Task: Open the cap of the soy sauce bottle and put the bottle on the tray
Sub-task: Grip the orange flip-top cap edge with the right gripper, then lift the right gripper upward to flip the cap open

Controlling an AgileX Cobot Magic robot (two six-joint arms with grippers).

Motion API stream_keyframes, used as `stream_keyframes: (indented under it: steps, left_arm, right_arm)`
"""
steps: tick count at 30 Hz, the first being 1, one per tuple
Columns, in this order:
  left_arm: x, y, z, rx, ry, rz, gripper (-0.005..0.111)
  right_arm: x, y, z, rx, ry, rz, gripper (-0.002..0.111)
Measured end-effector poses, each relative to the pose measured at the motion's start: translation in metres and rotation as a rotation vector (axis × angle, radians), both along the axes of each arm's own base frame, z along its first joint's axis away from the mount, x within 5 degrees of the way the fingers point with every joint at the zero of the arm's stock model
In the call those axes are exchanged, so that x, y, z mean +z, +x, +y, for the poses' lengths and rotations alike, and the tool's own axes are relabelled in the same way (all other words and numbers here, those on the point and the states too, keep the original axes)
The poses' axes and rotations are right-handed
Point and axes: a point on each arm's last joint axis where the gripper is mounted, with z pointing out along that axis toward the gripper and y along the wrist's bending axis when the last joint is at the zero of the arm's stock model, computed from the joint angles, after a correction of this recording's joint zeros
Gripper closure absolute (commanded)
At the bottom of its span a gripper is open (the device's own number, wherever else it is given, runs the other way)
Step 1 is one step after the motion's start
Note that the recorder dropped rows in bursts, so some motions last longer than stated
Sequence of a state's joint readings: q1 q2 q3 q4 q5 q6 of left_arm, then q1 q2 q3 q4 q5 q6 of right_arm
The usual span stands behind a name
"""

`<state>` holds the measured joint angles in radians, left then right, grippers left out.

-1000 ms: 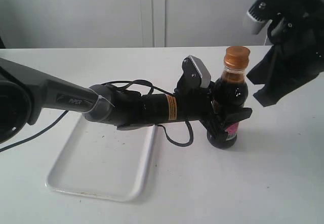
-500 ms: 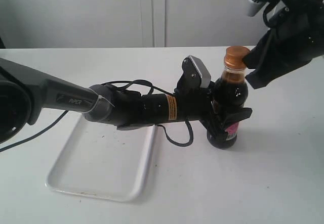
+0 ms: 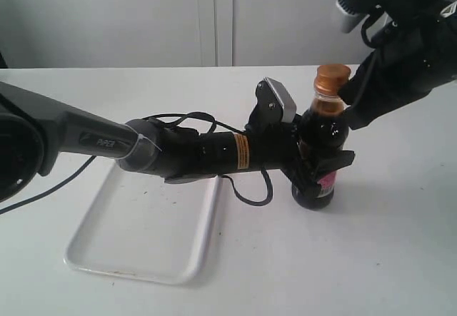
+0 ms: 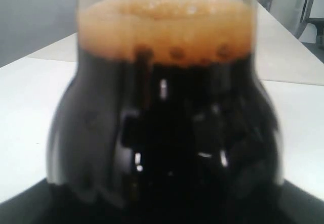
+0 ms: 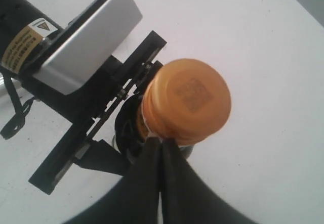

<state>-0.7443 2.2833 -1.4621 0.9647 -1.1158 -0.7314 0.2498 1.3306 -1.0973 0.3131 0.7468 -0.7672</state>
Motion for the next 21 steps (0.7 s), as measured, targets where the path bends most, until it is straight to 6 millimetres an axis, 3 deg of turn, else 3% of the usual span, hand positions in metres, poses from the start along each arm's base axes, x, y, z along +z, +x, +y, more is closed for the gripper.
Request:
stream_keyframes:
  steps: [17,21]
  left_arm:
    - [0.0,0.0,0.0,-0.006,0.006,-0.009,0.107]
    - [0.0,-0.001,0.0,-0.009,0.006,-0.012,0.107]
  right_arm:
    - [0.026,0.017,0.0,-0.075,0.067,-0.205,0.108]
    - [0.02,0.024,0.002,-0.09,0.073,-0.194,0.108]
